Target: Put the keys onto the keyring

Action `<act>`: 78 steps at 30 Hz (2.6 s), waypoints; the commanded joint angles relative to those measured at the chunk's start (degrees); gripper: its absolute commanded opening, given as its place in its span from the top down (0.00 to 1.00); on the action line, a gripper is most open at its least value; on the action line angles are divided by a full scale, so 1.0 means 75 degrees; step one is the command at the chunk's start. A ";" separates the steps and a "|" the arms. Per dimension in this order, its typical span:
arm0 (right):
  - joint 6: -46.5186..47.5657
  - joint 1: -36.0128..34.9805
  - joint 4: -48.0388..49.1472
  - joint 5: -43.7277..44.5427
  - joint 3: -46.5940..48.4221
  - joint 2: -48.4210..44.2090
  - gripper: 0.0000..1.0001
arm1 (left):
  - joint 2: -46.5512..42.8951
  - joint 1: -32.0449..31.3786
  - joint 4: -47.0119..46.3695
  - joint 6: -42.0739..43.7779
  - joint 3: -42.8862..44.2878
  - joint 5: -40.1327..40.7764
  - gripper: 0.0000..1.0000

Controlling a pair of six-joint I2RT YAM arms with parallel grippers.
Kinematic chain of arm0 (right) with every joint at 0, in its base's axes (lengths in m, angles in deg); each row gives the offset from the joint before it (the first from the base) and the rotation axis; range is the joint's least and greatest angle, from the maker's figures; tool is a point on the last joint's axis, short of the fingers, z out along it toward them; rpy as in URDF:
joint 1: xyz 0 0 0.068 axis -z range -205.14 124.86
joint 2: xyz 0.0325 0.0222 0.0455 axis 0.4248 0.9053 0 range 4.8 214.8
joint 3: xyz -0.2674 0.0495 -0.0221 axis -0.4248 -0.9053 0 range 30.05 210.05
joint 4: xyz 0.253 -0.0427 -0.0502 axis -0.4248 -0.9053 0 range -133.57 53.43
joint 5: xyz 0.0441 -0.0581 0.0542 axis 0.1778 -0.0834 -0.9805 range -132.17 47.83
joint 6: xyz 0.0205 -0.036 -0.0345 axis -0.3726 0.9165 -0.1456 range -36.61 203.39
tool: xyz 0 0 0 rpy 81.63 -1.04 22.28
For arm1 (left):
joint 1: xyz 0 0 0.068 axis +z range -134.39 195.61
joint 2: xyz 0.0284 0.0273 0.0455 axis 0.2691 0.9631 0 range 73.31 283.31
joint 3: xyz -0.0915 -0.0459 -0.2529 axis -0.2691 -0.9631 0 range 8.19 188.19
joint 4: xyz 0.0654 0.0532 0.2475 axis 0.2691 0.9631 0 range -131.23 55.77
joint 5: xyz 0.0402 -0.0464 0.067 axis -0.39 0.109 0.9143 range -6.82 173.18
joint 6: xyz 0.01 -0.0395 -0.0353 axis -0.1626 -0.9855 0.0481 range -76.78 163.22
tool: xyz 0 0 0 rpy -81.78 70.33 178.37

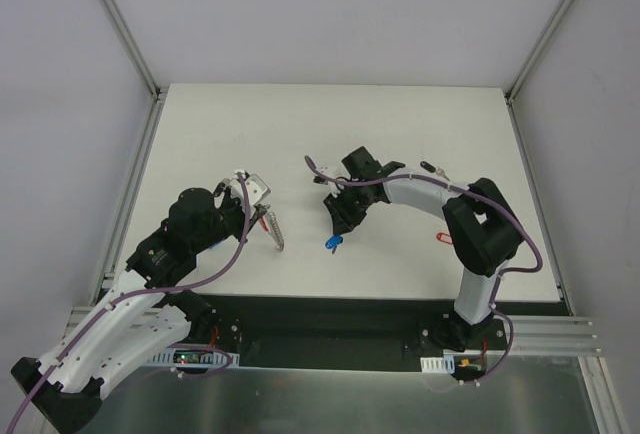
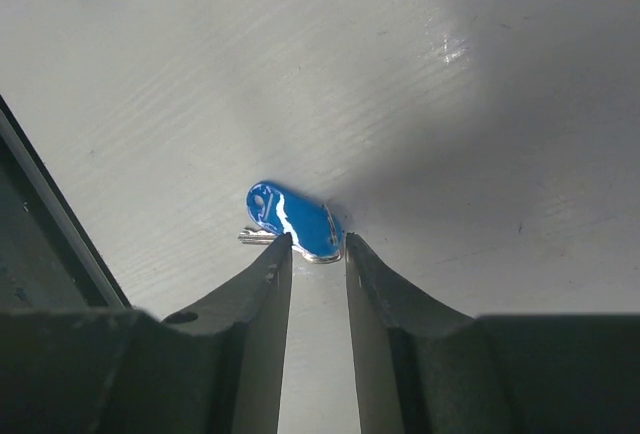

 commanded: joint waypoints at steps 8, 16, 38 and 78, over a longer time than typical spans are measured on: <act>0.0417 0.0074 -0.0199 -0.0558 0.0325 0.0292 0.73 | 0.0015 0.0094 -0.0235 0.0093 0.0021 -0.0151 1.00; 0.0440 0.0191 -0.0164 -0.0733 0.0371 0.0398 0.78 | 0.0050 0.0094 -0.0235 0.0093 0.0032 -0.0163 1.00; 0.0628 0.0214 -0.0398 -0.0980 0.0477 0.0667 0.86 | 0.0062 0.0094 -0.0235 0.0104 0.0021 -0.0151 1.00; 0.0745 -0.1590 0.2413 0.5248 -0.1960 -0.5437 0.99 | 0.0800 0.0094 -0.0235 0.0433 0.0946 -0.1487 1.00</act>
